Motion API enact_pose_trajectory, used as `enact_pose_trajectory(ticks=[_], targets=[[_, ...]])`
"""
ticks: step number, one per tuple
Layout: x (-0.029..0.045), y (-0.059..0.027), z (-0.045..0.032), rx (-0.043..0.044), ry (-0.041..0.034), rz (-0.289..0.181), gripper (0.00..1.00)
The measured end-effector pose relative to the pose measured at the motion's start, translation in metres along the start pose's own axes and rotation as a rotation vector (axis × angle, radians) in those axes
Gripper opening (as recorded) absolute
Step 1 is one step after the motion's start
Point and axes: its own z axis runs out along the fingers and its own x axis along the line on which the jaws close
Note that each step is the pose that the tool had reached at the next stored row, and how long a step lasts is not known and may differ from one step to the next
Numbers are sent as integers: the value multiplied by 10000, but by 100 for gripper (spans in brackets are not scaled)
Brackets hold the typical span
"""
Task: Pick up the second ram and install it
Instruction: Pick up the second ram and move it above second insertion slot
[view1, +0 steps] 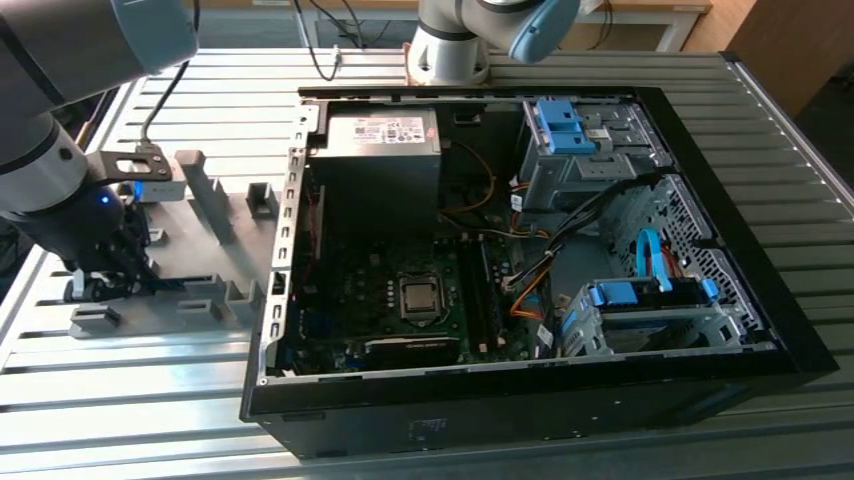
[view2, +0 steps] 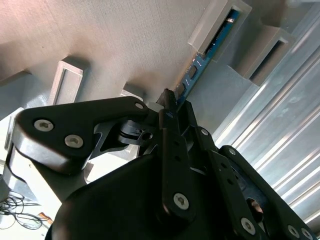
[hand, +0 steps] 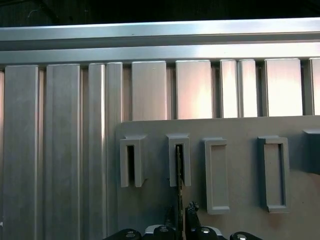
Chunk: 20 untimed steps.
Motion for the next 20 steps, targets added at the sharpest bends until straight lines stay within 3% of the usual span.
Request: enact_pose_trajectory(ticks=[10, 12, 13, 20], targets=[[-4, 0, 1, 0, 0, -1, 22], [-4, 0, 1, 0, 1, -1, 21], [-4, 0, 1, 0, 1, -1, 15], [-4, 0, 1, 0, 1, -1, 14]])
